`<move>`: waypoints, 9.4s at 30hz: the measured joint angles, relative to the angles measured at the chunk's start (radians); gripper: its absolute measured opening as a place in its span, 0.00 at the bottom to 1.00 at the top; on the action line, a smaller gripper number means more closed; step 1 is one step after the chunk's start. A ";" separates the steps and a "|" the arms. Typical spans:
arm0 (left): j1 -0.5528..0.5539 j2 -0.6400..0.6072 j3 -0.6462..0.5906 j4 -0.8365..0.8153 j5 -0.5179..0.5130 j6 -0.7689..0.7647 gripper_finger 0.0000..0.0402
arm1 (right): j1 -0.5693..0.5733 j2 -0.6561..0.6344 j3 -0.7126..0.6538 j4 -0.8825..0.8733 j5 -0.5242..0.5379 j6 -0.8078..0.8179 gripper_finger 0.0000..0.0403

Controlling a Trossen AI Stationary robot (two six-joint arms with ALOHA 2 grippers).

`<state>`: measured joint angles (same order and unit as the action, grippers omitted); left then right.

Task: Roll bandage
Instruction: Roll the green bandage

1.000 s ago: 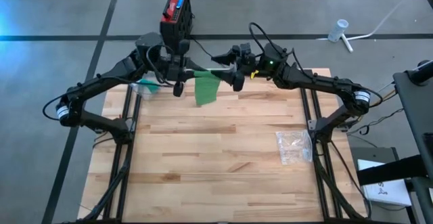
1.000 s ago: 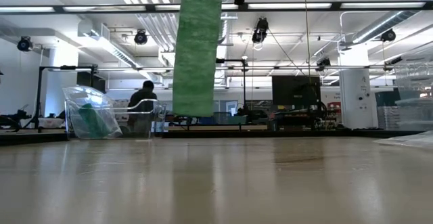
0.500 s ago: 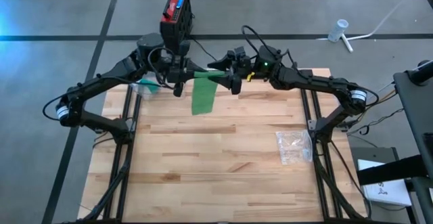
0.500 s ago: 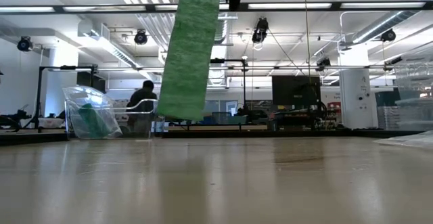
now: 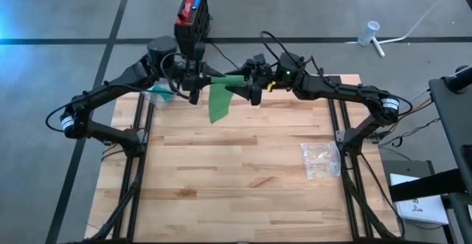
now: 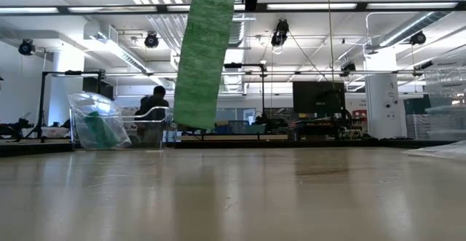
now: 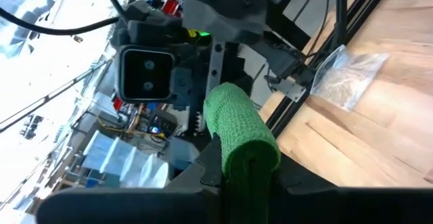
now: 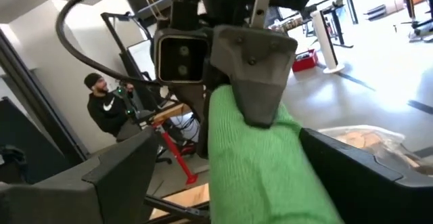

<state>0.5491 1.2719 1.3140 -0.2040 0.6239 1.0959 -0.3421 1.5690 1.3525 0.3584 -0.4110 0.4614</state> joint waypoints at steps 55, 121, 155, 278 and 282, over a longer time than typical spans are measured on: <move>-0.001 -0.030 0.000 -0.017 -0.049 -0.761 0.77 | 0.017 0.016 -0.008 0.007 0.097 -0.119 0.19; -0.006 -0.034 -0.011 0.077 -0.002 -1.051 0.09 | 0.037 -0.065 0.000 -0.176 0.229 -0.720 0.03; -0.006 -0.053 -0.017 0.036 -0.037 -0.705 0.10 | 0.037 -0.269 -0.003 -0.373 0.228 -0.856 0.66; -0.053 0.004 0.163 -0.462 -0.235 -0.511 0.07 | 0.093 -0.078 0.096 -0.364 0.278 -1.009 0.75; -0.074 0.004 0.163 -0.474 -0.236 -0.505 0.11 | 0.080 -0.061 0.097 -0.370 0.270 -1.006 0.72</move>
<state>0.4751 1.2755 1.4765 -0.6776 0.3875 0.5909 -0.2619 1.5076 1.4494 -0.0114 -0.1413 -0.5449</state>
